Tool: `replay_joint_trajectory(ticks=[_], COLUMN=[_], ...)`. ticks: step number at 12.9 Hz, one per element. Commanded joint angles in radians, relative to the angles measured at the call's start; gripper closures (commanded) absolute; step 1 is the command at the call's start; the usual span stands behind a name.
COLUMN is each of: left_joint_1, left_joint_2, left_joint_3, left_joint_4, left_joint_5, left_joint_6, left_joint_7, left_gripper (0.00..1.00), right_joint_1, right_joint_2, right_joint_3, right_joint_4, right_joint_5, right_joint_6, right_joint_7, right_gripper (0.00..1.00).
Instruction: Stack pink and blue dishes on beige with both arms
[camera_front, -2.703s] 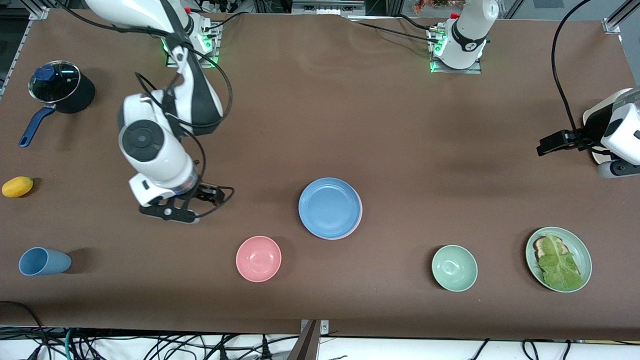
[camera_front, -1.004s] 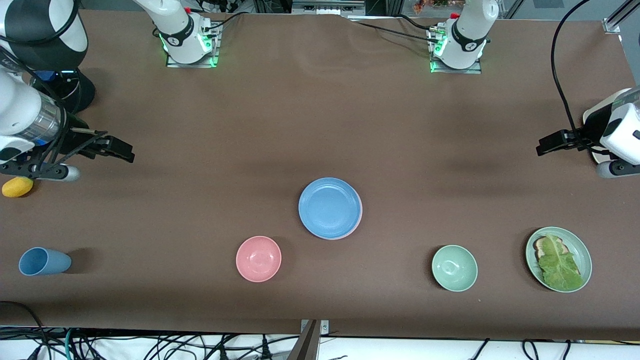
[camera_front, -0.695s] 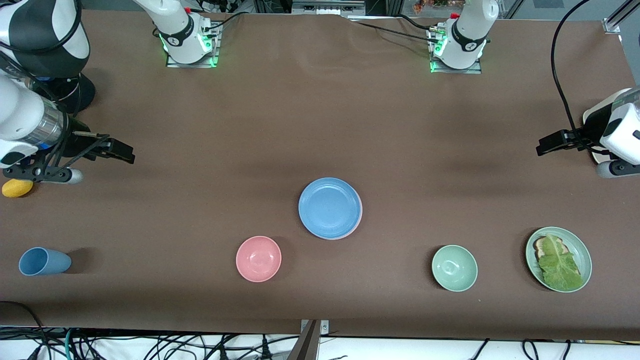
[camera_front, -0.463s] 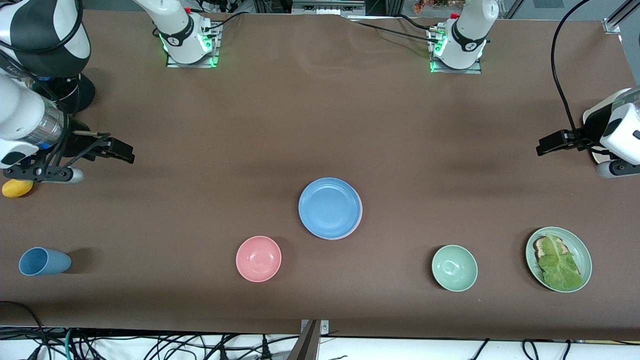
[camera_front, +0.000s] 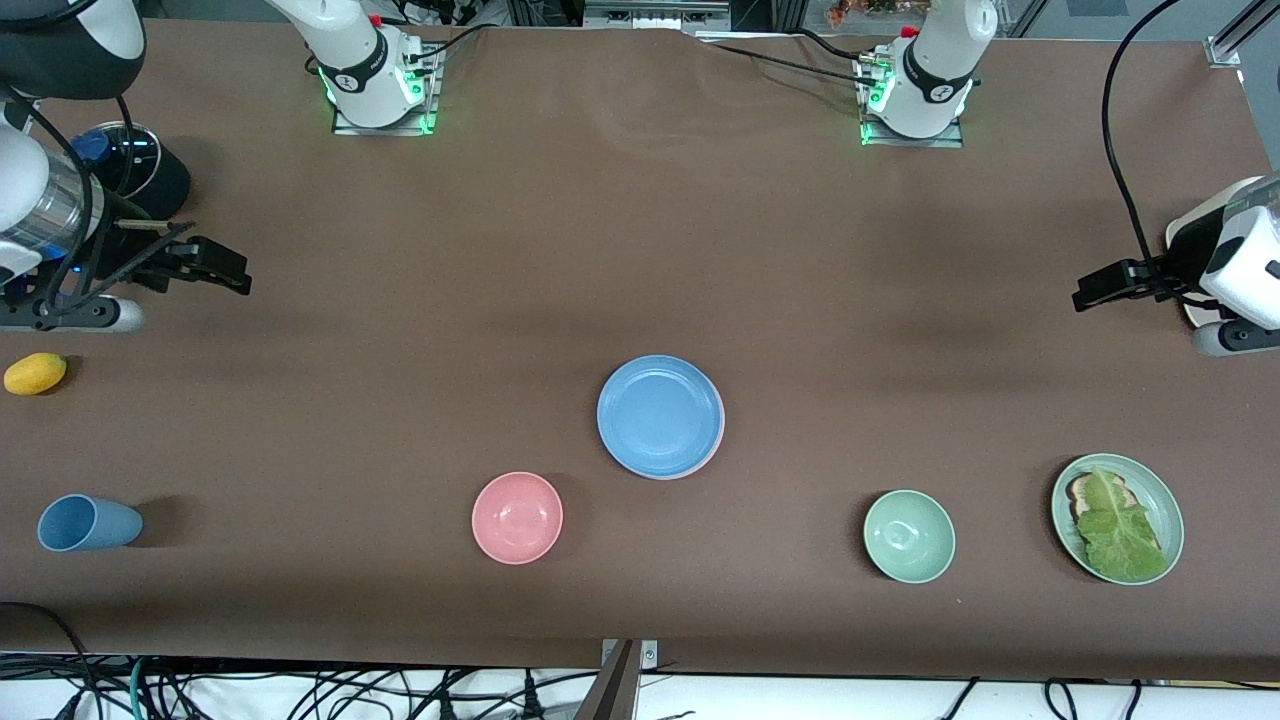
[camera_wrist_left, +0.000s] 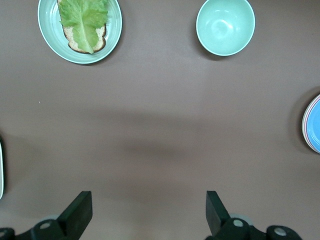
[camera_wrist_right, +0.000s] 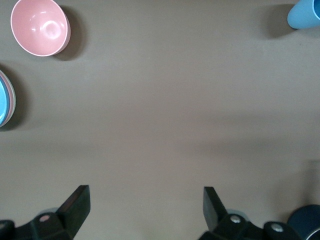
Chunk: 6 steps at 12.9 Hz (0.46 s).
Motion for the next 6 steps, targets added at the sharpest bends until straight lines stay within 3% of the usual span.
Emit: replay_joint_trajectory(ticks=[1,6], left_joint_1=[-0.005,-0.007], left_joint_2=[-0.022,-0.022], left_joint_3=[0.006,0.006], left_joint_4=[-0.022,-0.022], left_joint_5=[-0.01,-0.01], left_joint_6=[0.012,0.012], left_joint_7=[0.002,0.002], left_gripper=[0.0,0.0], right_joint_1=[0.007,0.007], right_joint_2=[-0.001,-0.001], right_joint_3=[-0.004,-0.007], right_joint_4=[0.011,0.014], right_joint_5=[-0.01,-0.01], right_joint_6=[-0.023,-0.036], right_joint_7=[-0.015,-0.062], right_gripper=[0.0,0.0])
